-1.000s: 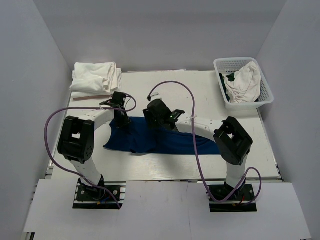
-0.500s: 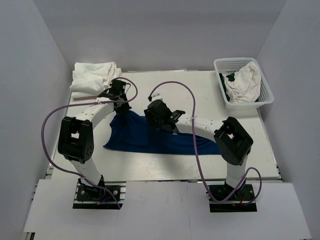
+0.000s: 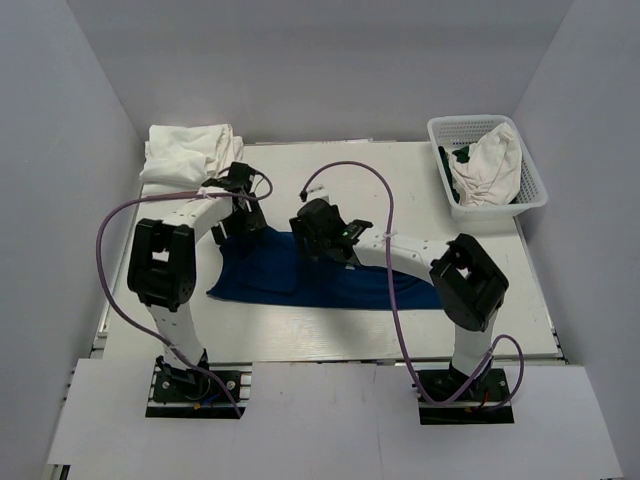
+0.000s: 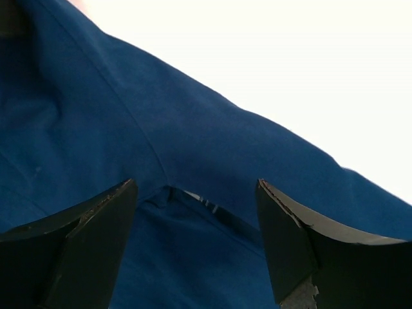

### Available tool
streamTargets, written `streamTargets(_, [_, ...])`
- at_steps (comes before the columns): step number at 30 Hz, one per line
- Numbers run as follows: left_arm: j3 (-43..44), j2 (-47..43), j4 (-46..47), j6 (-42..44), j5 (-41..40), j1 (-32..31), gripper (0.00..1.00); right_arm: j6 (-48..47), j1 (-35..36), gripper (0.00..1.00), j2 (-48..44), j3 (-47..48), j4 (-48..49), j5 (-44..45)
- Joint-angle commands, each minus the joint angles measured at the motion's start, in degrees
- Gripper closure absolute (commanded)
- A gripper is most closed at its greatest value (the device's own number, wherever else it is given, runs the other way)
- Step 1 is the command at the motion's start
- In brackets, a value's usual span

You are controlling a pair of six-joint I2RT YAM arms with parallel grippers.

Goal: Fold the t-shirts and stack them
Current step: Fold the other side of the tshirt into a rectangle, then rotate the tshirt 90 degrees

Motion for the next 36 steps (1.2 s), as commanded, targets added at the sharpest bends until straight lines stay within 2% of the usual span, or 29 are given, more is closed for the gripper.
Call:
streamTargets(1, [0.0, -7.2, -3.3, -2.9, -2.1, 0.6, 0.00, 0.1, -0.2, 0.20, -4.4, -1.1, 0.5, 1.4])
streamTargets(6, [-11.0, -17.2, -0.1, -5.2, 0.4, 1.6, 0.00, 0.0, -0.2, 0.20, -6.5, -3.9, 1.6, 1.2])
streamTargets(8, [-15.0, -20.1, 1.5, -5.7, 1.9, 1.6, 0.00, -0.2, -0.3, 0.17, -7.2, -4.6, 1.2, 1.7])
streamTargets(10, [-17.1, -23.7, 4.3, -5.7, 5.5, 1.6, 0.00, -0.1, -0.4, 0.10, -7.6, -5.7, 0.9, 2.6])
streamTargets(13, [-19.9, -25.9, 10.0, -5.0, 12.5, 0.7, 0.00, -0.1, -2.4, 0.10, -9.3, -8.8, 0.2, 3.1])
streamTargets(18, [-20.6, -23.1, 20.3, -4.1, 29.2, 0.2, 0.00, 0.2, -7.8, 0.10, -15.1, -16.2, 0.2, 1.9])
streamTargets(23, [-19.4, -13.9, 22.8, -6.5, 33.4, -1.4, 0.00, -0.4, -15.6, 0.10, -17.3, -21.9, -0.4, -0.7])
streamTargets(24, [-19.4, -11.8, 22.8, -6.5, 34.4, -1.4, 0.00, -1.5, -17.2, 0.10, -16.9, -22.6, 0.1, -4.4])
streamTargets(26, [-14.2, -3.9, 18.5, -6.5, 33.3, -2.0, 0.00, -3.5, -19.0, 0.10, -13.3, -20.7, -2.1, -6.4])
streamTargets(27, [-8.9, -1.1, 16.8, -6.5, 32.6, -2.0, 0.00, -4.9, -18.8, 0.10, -11.9, -20.0, -3.3, -10.8])
streamTargets(29, [-2.7, 6.9, 11.9, -6.5, 29.9, -2.0, 0.00, -6.9, -18.7, 0.10, -11.8, -21.2, -2.7, -13.2])
streamTargets(30, [4.2, 9.4, 10.9, -5.9, 29.9, -2.0, 0.00, -7.8, -18.8, 0.10, -12.0, -21.9, -2.5, -16.7])
streamTargets(32, [12.0, 17.6, 9.0, -5.9, 29.1, -2.0, 0.00, -9.8, -18.5, 0.10, -11.9, -23.3, -4.1, -20.1])
streamTargets(33, [21.1, 20.7, 9.0, -5.2, 28.4, -2.0, 0.00, -10.6, -18.5, 0.10, -11.2, -23.7, -4.7, -23.5])
streamTargets(34, [26.5, 24.3, 8.1, -5.2, 29.1, -2.0, 0.00, -13.7, -17.8, 0.10, -11.0, -24.1, -5.3, -27.7])
streamTargets(35, [38.3, 28.2, 8.1, -5.2, 30.7, -2.0, 0.00, -14.8, -17.2, 0.10, -10.9, -24.8, -5.3, -29.9])
streamTargets(36, [44.7, 37.0, 8.7, -5.2, 32.3, -2.0, 0.00, -16.3, -16.9, 0.10, -11.0, -24.9, -5.1, -32.2])
